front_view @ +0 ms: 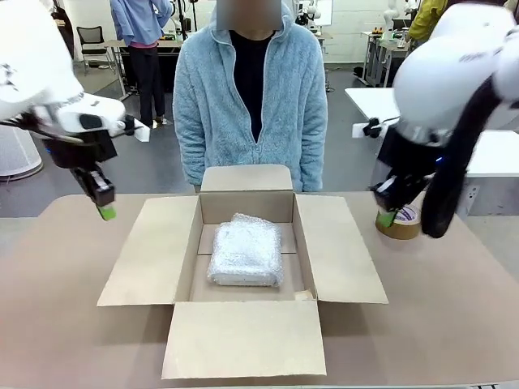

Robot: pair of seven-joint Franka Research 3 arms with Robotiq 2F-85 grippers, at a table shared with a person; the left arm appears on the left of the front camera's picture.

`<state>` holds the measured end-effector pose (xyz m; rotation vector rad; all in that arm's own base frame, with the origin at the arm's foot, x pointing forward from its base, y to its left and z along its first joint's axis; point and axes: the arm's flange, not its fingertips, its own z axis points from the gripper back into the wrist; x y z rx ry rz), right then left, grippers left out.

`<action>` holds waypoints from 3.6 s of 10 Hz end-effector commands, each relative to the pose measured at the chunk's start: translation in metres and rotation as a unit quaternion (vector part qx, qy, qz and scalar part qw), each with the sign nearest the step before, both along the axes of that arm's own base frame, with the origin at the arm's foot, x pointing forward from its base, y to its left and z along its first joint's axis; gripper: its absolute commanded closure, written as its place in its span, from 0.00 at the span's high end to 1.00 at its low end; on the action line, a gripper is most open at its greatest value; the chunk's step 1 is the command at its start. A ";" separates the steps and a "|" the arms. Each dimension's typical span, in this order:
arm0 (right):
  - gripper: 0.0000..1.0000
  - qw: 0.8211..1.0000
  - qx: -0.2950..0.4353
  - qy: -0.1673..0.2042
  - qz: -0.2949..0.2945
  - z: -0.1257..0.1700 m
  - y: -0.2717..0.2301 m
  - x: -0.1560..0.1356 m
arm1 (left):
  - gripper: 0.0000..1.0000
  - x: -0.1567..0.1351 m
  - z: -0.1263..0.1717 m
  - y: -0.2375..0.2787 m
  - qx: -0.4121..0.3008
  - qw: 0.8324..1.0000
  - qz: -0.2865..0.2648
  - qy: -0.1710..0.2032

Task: Wrap the clocks to prevent damage.
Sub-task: Once the human has placed the objects inside and stepped back, release both hands from the side flaps of the Package Box.

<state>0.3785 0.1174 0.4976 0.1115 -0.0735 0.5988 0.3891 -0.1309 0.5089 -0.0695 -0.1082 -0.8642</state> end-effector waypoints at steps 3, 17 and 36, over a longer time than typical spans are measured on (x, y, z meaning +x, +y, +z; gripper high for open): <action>0.01 1.000 0.007 -0.003 0.008 0.012 -0.013 -0.007 | 0.01 -0.006 0.009 0.011 -0.006 0.999 -0.029 -0.012; 0.01 0.908 0.174 -0.012 0.380 0.012 -0.137 0.002 | 0.01 0.001 0.010 0.101 -0.103 0.928 -0.357 -0.038; 0.01 0.815 0.469 -0.135 0.311 -0.057 -0.281 0.013 | 0.01 0.003 -0.079 0.230 -0.396 0.867 -0.273 -0.133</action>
